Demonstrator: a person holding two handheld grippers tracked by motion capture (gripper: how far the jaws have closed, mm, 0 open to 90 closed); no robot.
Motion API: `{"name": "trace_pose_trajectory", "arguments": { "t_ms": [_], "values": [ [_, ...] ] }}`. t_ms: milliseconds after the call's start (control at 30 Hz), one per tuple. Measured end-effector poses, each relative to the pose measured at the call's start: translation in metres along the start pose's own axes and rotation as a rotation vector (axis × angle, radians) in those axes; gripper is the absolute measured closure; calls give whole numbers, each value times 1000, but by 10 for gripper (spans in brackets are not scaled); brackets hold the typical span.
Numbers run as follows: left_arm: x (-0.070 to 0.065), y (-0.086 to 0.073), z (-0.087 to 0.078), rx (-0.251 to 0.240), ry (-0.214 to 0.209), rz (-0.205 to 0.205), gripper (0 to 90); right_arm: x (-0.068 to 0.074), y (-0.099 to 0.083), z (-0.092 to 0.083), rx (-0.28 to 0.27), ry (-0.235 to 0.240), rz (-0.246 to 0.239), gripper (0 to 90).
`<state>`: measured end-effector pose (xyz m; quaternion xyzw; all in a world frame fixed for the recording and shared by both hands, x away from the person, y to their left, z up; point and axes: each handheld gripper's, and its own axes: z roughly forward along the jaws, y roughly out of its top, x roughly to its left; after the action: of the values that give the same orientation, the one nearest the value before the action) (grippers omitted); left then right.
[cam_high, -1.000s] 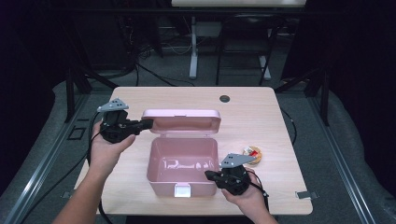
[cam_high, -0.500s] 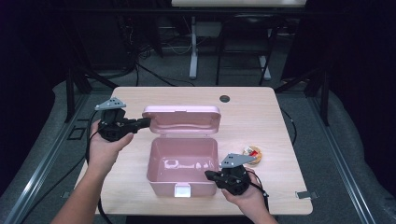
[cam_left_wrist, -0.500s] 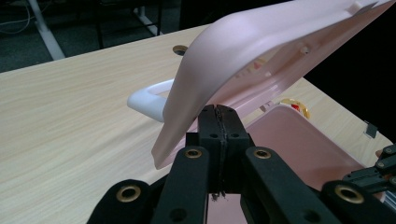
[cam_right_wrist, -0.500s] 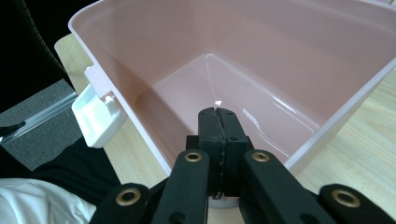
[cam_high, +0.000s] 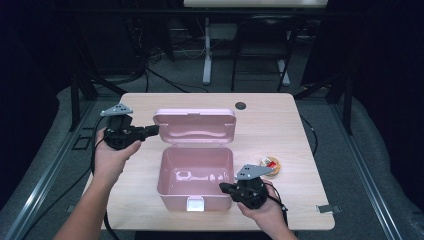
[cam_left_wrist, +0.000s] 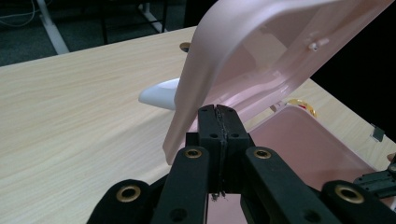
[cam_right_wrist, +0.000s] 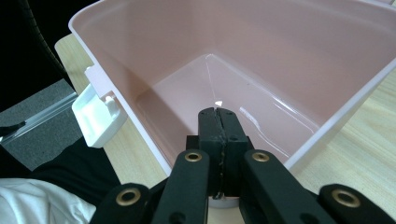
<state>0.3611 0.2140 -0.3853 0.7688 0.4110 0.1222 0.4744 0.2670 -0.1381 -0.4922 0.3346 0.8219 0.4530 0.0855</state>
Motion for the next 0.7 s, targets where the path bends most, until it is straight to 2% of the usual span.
{"name": "trace_pose_trajectory", "arguments": {
  "t_ms": [700],
  "values": [
    [7,-9,5,9,7,-23,898,0,0,0,-5,-3,-8,900]
  ]
}}
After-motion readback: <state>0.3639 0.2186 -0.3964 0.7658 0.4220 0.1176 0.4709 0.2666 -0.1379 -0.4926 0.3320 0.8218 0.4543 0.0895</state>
